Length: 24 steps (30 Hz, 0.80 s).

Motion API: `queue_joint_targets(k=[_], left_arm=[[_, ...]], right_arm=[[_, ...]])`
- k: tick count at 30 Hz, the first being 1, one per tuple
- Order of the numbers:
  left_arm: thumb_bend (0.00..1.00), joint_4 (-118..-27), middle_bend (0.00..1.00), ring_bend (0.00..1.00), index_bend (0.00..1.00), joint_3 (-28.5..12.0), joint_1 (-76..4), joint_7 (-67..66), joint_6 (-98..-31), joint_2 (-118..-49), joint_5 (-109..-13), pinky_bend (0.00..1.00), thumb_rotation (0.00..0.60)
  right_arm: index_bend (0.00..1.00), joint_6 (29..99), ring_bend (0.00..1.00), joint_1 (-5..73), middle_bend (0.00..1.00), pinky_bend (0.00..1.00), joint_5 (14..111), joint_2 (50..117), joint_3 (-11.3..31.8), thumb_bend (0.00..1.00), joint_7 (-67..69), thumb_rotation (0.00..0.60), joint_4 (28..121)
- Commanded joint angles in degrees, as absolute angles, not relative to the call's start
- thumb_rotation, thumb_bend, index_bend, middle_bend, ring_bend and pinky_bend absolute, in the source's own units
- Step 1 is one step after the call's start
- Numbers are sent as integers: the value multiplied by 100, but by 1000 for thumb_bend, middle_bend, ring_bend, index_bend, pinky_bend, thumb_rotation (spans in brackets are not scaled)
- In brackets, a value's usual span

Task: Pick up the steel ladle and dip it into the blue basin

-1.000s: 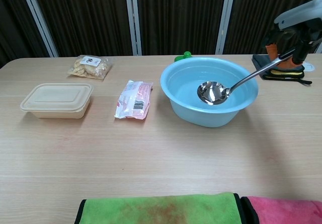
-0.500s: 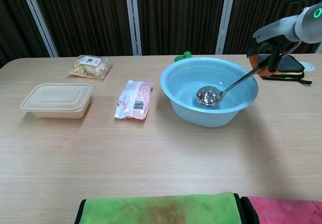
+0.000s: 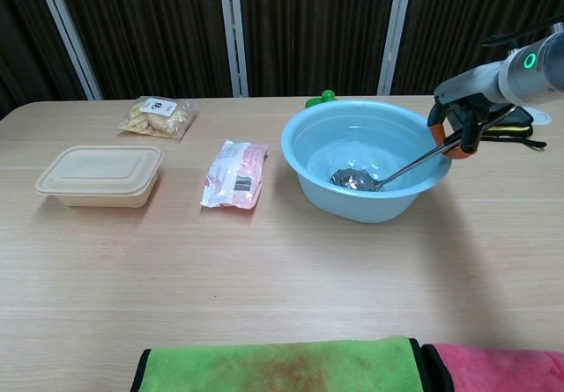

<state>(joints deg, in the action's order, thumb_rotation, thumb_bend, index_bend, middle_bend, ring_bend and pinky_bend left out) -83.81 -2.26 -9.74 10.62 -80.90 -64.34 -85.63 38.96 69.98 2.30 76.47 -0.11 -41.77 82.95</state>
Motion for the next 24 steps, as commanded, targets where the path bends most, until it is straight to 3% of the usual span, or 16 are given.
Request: queue_joint_targets(k=[1, 24], left_arm=[[354, -8375, 0, 0, 39, -226, -958, 1103, -8124, -6422, -8578, 0, 600], [354, -8383, 0, 0, 39, -232, -850, 1250, -8311, -6361, -8633, 0, 600]], right_arm=[[760, 3968, 0, 7021, 83, 0, 247, 7593, -7, 510, -4133, 600, 8401], [760, 4434, 0, 7444, 85, 0, -166, 6407, 71, 510, -4070, 600, 9973]])
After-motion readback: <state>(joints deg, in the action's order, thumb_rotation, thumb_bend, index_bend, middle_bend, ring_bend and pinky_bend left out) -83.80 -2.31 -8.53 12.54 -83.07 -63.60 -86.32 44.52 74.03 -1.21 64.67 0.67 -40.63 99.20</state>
